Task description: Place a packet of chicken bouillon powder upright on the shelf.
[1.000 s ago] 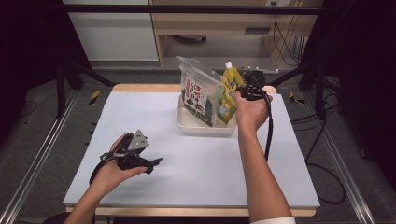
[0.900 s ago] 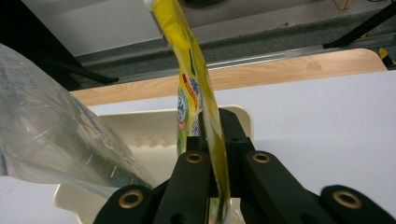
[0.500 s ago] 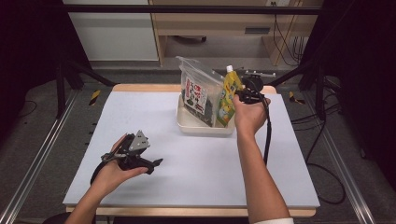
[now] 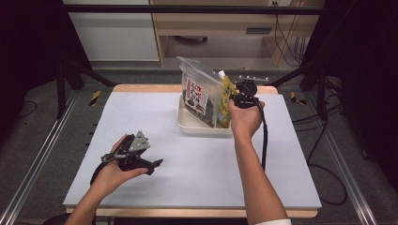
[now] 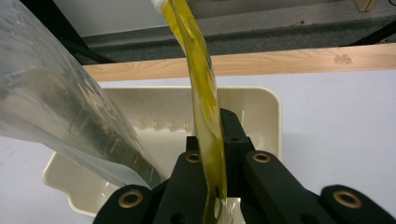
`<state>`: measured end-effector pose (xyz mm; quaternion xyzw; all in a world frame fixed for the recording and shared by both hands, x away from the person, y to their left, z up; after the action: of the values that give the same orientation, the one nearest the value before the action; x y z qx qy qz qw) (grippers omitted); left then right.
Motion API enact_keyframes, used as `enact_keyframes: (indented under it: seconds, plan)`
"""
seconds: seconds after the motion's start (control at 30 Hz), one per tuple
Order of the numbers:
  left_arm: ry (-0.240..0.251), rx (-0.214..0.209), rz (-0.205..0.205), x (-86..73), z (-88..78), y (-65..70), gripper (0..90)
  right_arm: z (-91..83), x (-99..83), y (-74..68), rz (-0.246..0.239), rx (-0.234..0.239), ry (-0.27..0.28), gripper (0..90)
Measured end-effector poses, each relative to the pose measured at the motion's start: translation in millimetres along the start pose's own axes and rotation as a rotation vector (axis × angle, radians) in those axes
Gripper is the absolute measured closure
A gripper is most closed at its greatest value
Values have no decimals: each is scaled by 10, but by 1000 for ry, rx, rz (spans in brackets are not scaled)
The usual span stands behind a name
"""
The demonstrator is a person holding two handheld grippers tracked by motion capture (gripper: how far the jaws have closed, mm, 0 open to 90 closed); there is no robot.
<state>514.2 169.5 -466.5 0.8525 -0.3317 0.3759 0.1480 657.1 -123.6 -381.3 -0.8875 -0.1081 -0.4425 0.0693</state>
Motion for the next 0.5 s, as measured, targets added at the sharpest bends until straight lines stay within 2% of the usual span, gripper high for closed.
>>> enact_keyframes:
  seconds: [0.33, 0.37, 0.4, 0.43, 0.47, 0.5]
  plan:
    - [-2, 22, 5, -7, -12, -29, 68, 15, -26, -46, -44, 6, 1, 892]
    - [-2, 27, 5, -9, -16, -36, 68, 8, -44, -59, -66, 14, 7, 878]
    - [-5, 30, 5, -13, -18, -45, 68, 8, -44, -59, -66, 14, 7, 878]
    - [-8, 37, 8, -15, -21, -59, 68, 4, -57, -88, -89, 41, 20, 836]
    - [-9, 41, 5, -17, -26, -71, 68, 4, -57, -88, -89, 41, 20, 836]
    - [-9, 46, 2, -18, -35, -87, 68, 1, -64, -92, -109, 42, 22, 818]
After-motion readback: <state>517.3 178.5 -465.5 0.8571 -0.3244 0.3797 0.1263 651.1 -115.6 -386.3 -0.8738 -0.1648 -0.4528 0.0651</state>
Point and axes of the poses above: each handheld gripper's, and its own axes: z roughly forward along the jaws, x roughly out of its top, y roughly to its right, the point moved 8 cm from there along z, roughly forward along the jaws, and after that the axes turned 14 degrees about -z, right-handed, at the moved point
